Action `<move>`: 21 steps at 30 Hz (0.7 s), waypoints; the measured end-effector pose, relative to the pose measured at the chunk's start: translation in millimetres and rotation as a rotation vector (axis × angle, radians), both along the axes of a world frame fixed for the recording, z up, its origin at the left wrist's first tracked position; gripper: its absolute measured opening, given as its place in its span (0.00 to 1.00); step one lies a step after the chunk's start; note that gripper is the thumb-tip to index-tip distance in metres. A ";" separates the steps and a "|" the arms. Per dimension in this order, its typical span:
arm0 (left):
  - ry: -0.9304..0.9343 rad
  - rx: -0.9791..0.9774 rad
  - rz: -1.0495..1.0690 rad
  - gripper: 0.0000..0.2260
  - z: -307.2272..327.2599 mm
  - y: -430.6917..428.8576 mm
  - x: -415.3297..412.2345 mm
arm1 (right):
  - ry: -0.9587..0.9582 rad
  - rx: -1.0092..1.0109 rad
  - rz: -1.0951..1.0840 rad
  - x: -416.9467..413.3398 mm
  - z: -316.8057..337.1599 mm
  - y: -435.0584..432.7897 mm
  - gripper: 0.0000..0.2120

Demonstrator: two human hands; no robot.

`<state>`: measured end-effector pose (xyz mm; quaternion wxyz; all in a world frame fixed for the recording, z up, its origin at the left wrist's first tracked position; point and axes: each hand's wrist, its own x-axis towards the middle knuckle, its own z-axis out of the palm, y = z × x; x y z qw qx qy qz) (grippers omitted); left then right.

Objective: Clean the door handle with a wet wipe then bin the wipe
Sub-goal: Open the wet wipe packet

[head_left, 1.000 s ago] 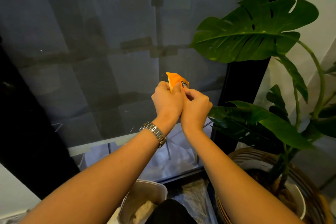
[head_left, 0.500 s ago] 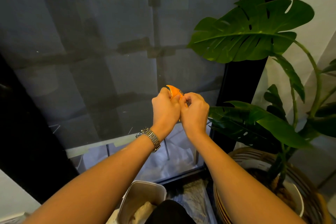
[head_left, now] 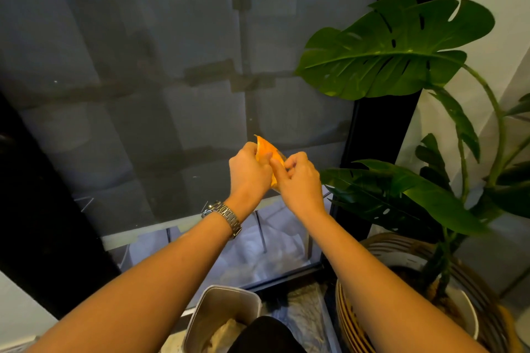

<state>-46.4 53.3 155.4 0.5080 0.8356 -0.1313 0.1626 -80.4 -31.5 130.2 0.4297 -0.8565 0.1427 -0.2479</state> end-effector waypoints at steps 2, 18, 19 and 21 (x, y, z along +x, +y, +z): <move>-0.007 0.017 -0.032 0.09 0.5 -2.6 -0.5 | 0.105 -0.059 0.025 -1.7 1.1 1.8 0.16; 0.282 0.090 -0.175 0.20 18.7 -7.3 3.1 | -0.089 0.177 0.174 -0.5 -1.1 -8.6 0.20; 0.299 0.053 -0.174 0.20 19.1 -7.9 4.1 | -0.105 0.210 0.170 1.3 -1.7 -9.7 0.20; 0.324 -0.009 -0.170 0.20 17.9 -8.9 3.5 | -0.125 0.250 0.165 2.4 -3.1 -11.5 0.20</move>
